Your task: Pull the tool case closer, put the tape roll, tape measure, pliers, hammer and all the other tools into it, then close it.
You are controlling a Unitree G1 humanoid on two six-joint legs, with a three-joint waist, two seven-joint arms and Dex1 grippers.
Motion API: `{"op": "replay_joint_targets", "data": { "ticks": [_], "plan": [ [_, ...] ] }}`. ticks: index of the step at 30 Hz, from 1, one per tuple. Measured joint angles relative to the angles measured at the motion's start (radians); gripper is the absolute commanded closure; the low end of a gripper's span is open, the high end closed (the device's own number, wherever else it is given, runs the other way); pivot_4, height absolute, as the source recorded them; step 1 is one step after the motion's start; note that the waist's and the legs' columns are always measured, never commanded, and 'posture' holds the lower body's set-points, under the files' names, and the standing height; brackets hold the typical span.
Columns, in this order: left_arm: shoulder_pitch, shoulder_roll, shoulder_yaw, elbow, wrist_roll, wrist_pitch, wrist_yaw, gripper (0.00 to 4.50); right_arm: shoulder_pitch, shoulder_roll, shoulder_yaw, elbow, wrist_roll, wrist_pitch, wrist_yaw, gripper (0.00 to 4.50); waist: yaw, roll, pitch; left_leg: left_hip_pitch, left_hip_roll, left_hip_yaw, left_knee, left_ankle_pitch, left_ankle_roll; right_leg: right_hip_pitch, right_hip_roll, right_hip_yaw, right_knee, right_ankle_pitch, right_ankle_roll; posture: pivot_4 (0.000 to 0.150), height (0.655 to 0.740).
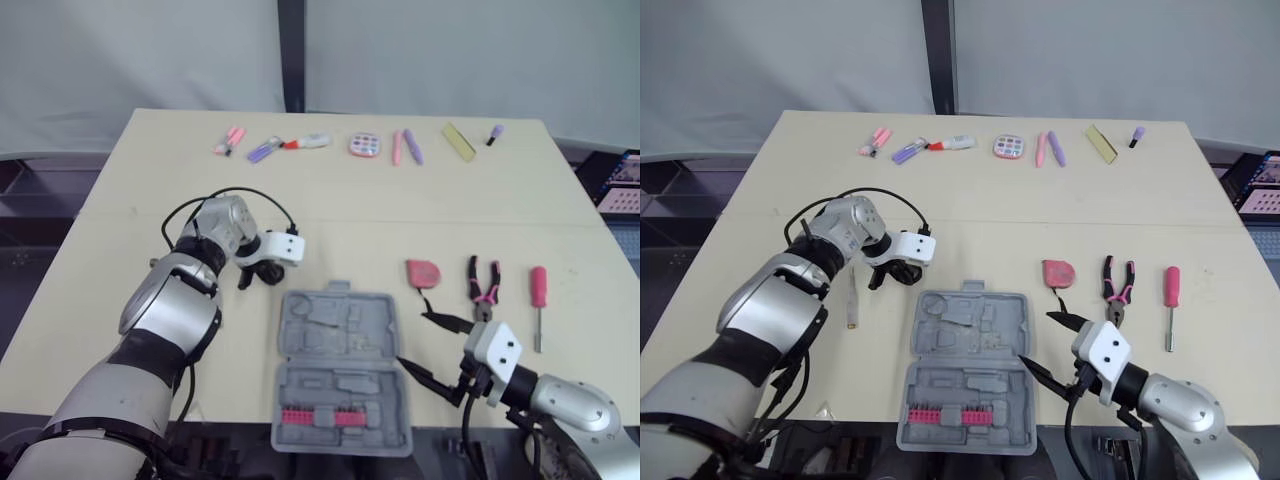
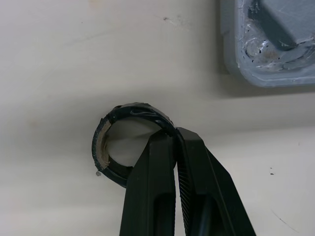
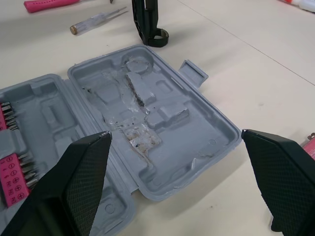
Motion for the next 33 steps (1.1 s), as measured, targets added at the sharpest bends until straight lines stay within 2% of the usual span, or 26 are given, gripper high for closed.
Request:
{"op": "replay_joint_targets", "data": {
  "ticks": [13, 23, 26, 29, 33],
  "plan": [
    [0.010, 0.019, 0.005, -0.013, -0.008, -0.013, -0.007, 4.45, 0.005, 0.027, -0.014, 0.000, 0.009, -0.004, 0.000, 0.00, -0.002, 0.000, 0.000, 0.000, 0.000, 0.000, 0.000, 0.000, 0.000, 0.000, 0.000, 0.000, 0.000, 0.000, 0.000, 0.150, 0.7400],
    [0.019, 0.180, 0.144, -0.128, -0.139, 0.032, -0.211, 4.45, -0.004, 0.043, -0.019, 0.003, 0.002, -0.008, -0.001, 0.00, 0.002, 0.000, 0.000, 0.000, 0.000, -0.001, 0.001, 0.000, 0.000, -0.001, -0.001, -0.001, 0.002, 0.000, 0.000, 0.150, 0.7400],
    [0.066, 0.245, 0.198, -0.268, -0.234, 0.089, -0.306, 4.45, 0.013, 0.055, -0.015, 0.000, -0.005, -0.011, -0.003, 0.00, -0.003, 0.000, 0.000, 0.000, 0.000, -0.001, 0.000, 0.000, 0.000, -0.001, -0.001, 0.000, 0.002, 0.000, 0.000, 0.150, 0.7400],
    [0.170, 0.325, 0.216, -0.482, -0.390, 0.184, -0.307, 4.45, 0.040, 0.063, -0.009, -0.004, -0.006, -0.021, -0.004, 0.00, -0.007, 0.000, 0.000, 0.000, 0.001, -0.001, -0.001, 0.000, 0.000, -0.001, 0.000, 0.002, 0.002, 0.000, 0.000, 0.150, 0.7400],
    [0.335, 0.400, 0.219, -0.732, -0.530, 0.266, -0.307, 4.45, 0.076, 0.068, -0.009, -0.008, -0.011, -0.040, -0.004, 0.00, -0.010, 0.000, 0.000, 0.000, 0.001, -0.002, 0.000, 0.000, 0.000, -0.001, 0.000, 0.003, 0.002, 0.000, 0.000, 0.150, 0.7400]
  ]
}}
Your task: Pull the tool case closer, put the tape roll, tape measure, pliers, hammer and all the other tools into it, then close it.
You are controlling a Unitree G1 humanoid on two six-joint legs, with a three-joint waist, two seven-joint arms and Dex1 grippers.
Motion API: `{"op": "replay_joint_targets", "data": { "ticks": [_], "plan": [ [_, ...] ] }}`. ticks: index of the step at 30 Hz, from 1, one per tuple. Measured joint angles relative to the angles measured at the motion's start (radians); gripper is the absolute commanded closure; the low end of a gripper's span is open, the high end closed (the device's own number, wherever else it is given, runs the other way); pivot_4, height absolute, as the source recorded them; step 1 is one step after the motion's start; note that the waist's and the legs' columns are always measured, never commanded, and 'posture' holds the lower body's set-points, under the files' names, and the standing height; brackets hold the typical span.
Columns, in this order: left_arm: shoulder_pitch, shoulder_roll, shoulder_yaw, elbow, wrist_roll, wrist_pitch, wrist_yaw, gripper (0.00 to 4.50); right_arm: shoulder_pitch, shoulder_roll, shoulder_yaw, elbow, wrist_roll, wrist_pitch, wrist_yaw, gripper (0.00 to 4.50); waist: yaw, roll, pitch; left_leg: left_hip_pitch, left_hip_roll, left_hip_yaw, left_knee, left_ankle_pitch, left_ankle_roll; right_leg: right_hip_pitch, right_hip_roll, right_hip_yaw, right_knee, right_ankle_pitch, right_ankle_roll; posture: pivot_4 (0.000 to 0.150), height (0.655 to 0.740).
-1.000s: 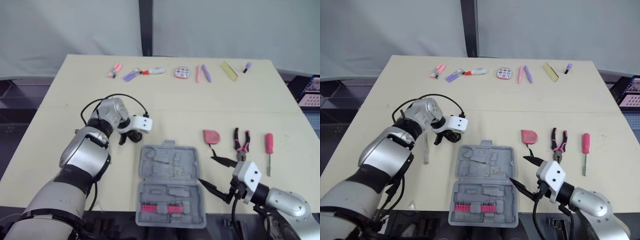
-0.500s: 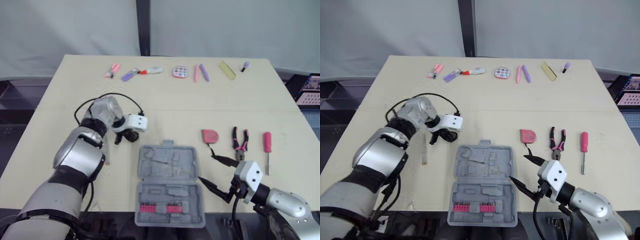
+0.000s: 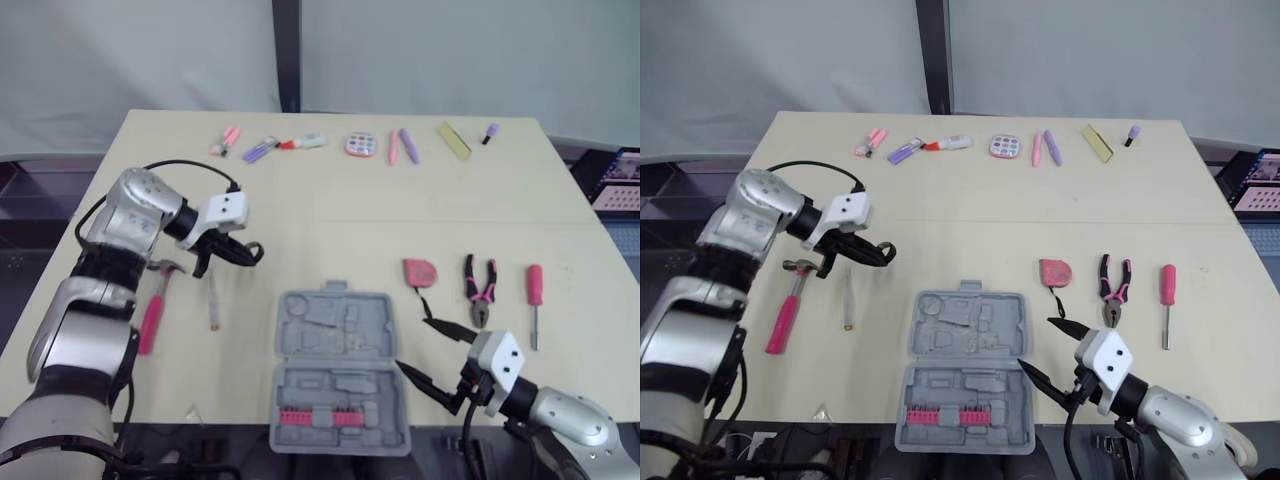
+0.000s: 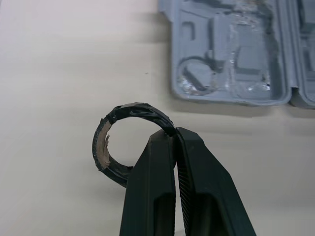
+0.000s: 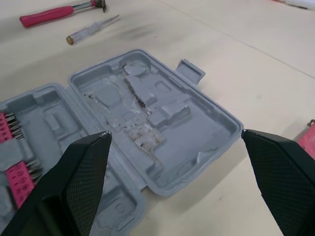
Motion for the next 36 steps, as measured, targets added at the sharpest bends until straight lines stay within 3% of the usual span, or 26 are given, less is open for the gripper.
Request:
{"op": "replay_joint_targets", "data": {
  "ticks": [7, 13, 22, 36],
  "plan": [
    [0.134, 0.041, 0.036, -0.292, -0.191, 0.210, 0.000, 4.45, 0.018, 0.003, -0.002, -0.002, -0.017, -0.012, -0.001, 0.00, 0.009, 0.000, 0.000, 0.000, -0.001, -0.002, 0.001, 0.000, 0.000, 0.002, 0.000, 0.003, -0.001, 0.000, 0.000, 0.150, 0.7400],
    [0.159, 0.041, 0.008, -0.408, -0.238, 0.325, 0.001, 4.45, 0.051, 0.003, -0.005, -0.012, -0.024, -0.012, -0.001, 0.00, 0.009, 0.000, 0.000, 0.000, -0.002, -0.002, 0.001, 0.000, 0.000, 0.002, 0.001, 0.003, -0.001, 0.000, 0.000, 0.150, 0.7400],
    [0.133, -0.022, -0.078, -0.396, -0.215, 0.445, 0.006, 4.45, 0.101, -0.007, -0.061, -0.025, -0.025, -0.036, 0.001, 0.00, 0.009, 0.000, 0.000, 0.000, -0.002, -0.002, 0.001, 0.000, 0.000, 0.003, 0.001, 0.003, -0.002, 0.000, 0.000, 0.150, 0.7400],
    [0.069, -0.183, -0.144, -0.165, -0.066, 0.361, 0.100, 4.45, 0.163, -0.011, -0.098, -0.025, -0.037, -0.074, 0.002, 0.00, 0.011, 0.000, 0.000, 0.000, -0.002, -0.001, 0.001, 0.000, 0.000, 0.003, 0.001, 0.003, -0.002, 0.000, 0.000, 0.150, 0.7400]
  ]
}}
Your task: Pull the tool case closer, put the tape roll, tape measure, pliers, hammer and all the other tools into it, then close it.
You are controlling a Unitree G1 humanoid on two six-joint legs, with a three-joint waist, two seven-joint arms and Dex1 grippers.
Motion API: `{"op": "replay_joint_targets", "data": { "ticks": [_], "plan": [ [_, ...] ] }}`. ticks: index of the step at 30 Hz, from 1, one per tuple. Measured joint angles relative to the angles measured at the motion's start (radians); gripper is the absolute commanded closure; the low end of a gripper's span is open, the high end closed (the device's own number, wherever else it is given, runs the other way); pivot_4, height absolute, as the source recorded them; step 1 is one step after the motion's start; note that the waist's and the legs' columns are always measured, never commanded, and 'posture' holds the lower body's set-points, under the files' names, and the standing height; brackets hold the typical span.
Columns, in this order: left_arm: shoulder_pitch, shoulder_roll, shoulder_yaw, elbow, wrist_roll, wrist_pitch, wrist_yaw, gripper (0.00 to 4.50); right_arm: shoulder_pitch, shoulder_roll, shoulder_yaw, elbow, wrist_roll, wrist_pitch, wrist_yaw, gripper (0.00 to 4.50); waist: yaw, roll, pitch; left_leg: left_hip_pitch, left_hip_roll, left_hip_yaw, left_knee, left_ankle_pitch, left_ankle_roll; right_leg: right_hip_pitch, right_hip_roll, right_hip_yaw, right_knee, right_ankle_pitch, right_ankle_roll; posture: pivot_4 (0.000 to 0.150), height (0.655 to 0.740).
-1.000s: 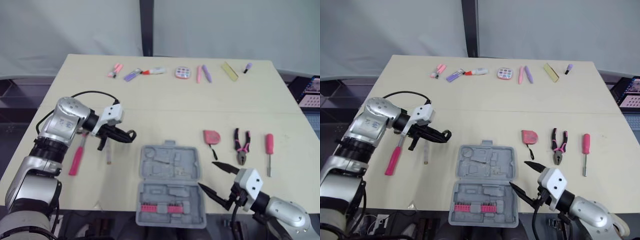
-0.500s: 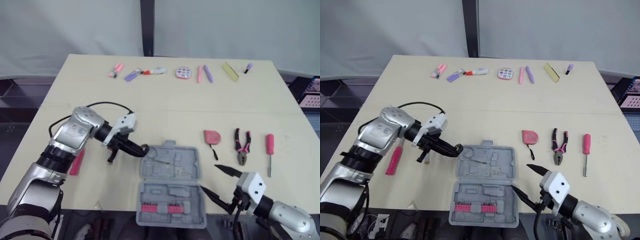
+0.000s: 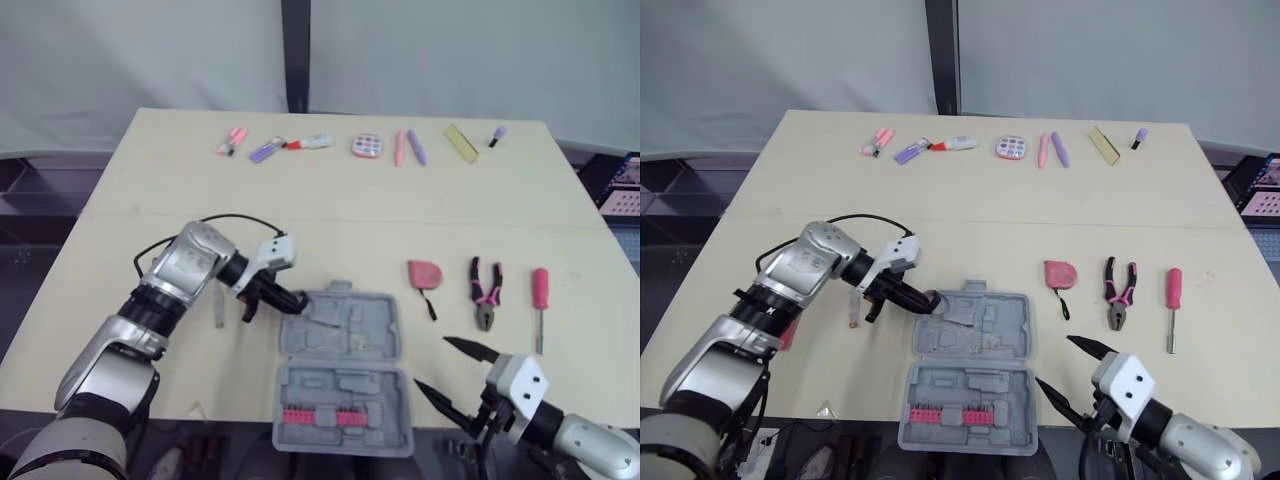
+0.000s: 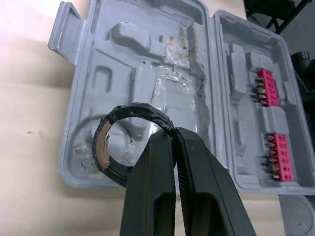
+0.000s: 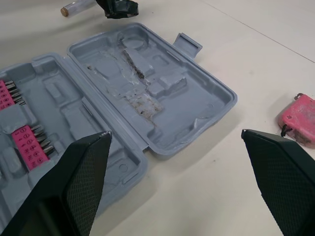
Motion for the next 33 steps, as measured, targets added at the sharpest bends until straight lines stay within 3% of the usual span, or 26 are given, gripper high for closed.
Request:
{"op": "replay_joint_targets", "data": {
  "ticks": [10, 31, 33],
  "plan": [
    [-0.034, -0.047, -0.012, 0.122, 0.077, -0.074, 0.030, 4.45, 0.036, 0.013, -0.001, -0.008, -0.010, -0.001, -0.004, 0.00, -0.001, 0.000, 0.000, 0.000, 0.000, 0.001, 0.000, 0.000, 0.000, 0.000, 0.000, 0.000, 0.000, 0.000, 0.000, 0.150, 0.7400],
    [-0.037, -0.071, -0.017, 0.161, 0.121, -0.117, 0.007, 4.45, 0.047, 0.027, -0.001, -0.039, -0.015, 0.000, -0.020, 0.00, 0.000, 0.000, 0.000, 0.000, 0.000, 0.001, 0.000, 0.000, 0.000, 0.000, 0.000, 0.000, 0.000, 0.000, 0.000, 0.150, 0.7400],
    [-0.039, -0.072, -0.017, 0.161, 0.120, -0.116, 0.002, 3.79, 0.046, 0.027, -0.001, -0.039, -0.015, 0.000, -0.020, 0.00, 0.000, 0.000, 0.000, 0.000, 0.000, 0.001, 0.000, 0.000, 0.000, 0.000, 0.000, 0.000, 0.000, 0.000, 0.000, 0.150, 0.7400]
  ]
}}
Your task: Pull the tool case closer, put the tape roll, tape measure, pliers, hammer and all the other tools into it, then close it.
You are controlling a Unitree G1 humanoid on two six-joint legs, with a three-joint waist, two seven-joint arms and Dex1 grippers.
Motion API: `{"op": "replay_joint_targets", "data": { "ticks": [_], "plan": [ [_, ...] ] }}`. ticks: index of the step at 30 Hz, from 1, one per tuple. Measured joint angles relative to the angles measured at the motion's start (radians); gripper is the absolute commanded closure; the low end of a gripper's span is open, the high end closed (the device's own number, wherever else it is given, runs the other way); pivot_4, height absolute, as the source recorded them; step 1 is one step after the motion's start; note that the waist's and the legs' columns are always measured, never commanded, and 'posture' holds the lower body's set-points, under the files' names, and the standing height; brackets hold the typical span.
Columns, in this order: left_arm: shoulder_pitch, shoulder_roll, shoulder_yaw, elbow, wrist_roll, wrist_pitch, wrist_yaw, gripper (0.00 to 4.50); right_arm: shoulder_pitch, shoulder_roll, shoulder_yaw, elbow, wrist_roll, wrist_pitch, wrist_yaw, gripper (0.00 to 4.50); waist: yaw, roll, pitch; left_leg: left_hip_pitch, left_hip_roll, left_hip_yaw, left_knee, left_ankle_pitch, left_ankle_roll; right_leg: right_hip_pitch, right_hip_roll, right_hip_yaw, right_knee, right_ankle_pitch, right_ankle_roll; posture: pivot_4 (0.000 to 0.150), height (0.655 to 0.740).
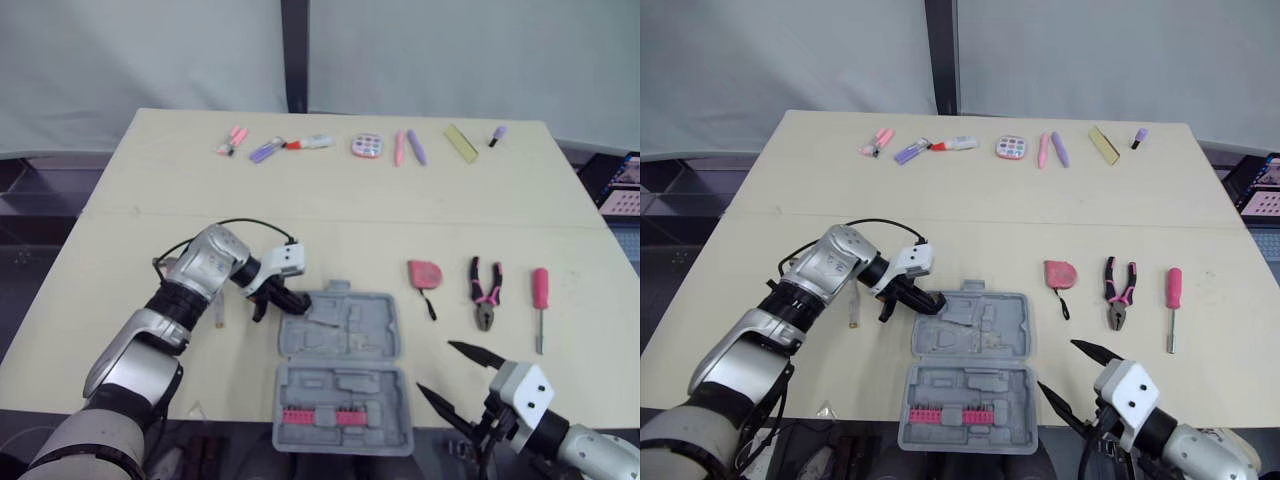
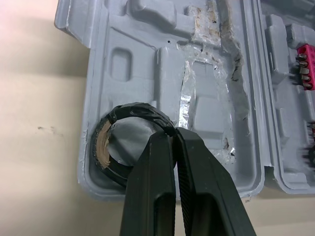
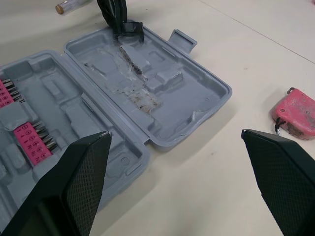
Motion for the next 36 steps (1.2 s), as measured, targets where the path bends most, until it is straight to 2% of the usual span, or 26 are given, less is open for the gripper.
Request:
{"op": "replay_joint_targets", "data": {
  "ticks": [2, 7, 14, 16, 19, 29, 36],
  "plan": [
    [-0.007, 0.000, 0.000, 0.000, -0.001, 0.006, -0.009, 3.13, -0.001, 0.000, 0.000, 0.000, -0.001, 0.000, 0.000, 0.00, 0.000, 0.000, 0.000, 0.000, 0.000, 0.000, 0.000, 0.000, 0.000, 0.000, 0.000, 0.000, 0.000, 0.000, 0.000, 0.150, 0.7400],
    [-0.023, 0.020, 0.000, -0.021, -0.002, 0.042, -0.037, 0.64, -0.003, 0.000, 0.000, 0.000, -0.007, 0.000, 0.000, 0.00, 0.000, 0.000, 0.000, 0.000, 0.000, 0.000, 0.000, 0.000, 0.000, 0.000, 0.000, 0.000, 0.000, 0.000, 0.000, 0.150, 0.7400],
    [-0.026, 0.057, 0.023, -0.101, -0.018, 0.078, -0.066, 0.64, -0.018, 0.000, 0.001, 0.000, -0.008, 0.001, 0.000, 0.00, 0.000, 0.000, 0.000, 0.000, 0.000, 0.000, 0.000, 0.000, 0.000, 0.000, 0.000, 0.000, 0.000, 0.000, 0.000, 0.150, 0.7400],
    [-0.023, 0.063, 0.040, -0.119, -0.027, 0.080, -0.065, 1.01, -0.017, 0.000, 0.001, 0.000, -0.008, 0.001, 0.000, 0.00, 0.000, 0.000, 0.000, 0.000, 0.000, 0.000, 0.000, 0.000, 0.000, 0.000, 0.000, 0.000, 0.000, 0.000, 0.000, 0.150, 0.7400],
    [0.018, 0.064, 0.089, -0.147, -0.051, 0.060, -0.030, 2.23, -0.016, 0.000, 0.001, 0.000, -0.008, 0.001, 0.000, 0.00, 0.000, 0.000, 0.000, 0.000, 0.000, 0.000, 0.000, 0.000, 0.000, 0.000, 0.000, 0.000, 0.000, 0.000, 0.000, 0.150, 0.7400],
    [0.127, 0.058, 0.159, -0.189, -0.088, -0.050, 0.068, 2.23, -0.012, -0.002, 0.000, 0.000, -0.008, 0.001, 0.000, 0.00, 0.001, 0.000, 0.000, 0.000, 0.000, 0.000, 0.000, 0.000, 0.000, 0.000, 0.000, 0.000, 0.000, 0.000, 0.000, 0.150, 0.7400],
    [0.206, -0.041, 0.227, -0.189, -0.110, -0.171, 0.214, 2.23, -0.021, -0.010, -0.001, 0.000, -0.007, 0.005, 0.000, 0.00, 0.001, 0.000, 0.000, 0.000, 0.000, 0.000, 0.000, 0.000, 0.000, 0.000, -0.001, 0.000, 0.000, 0.000, 0.000, 0.150, 0.7400]
  ]
}}
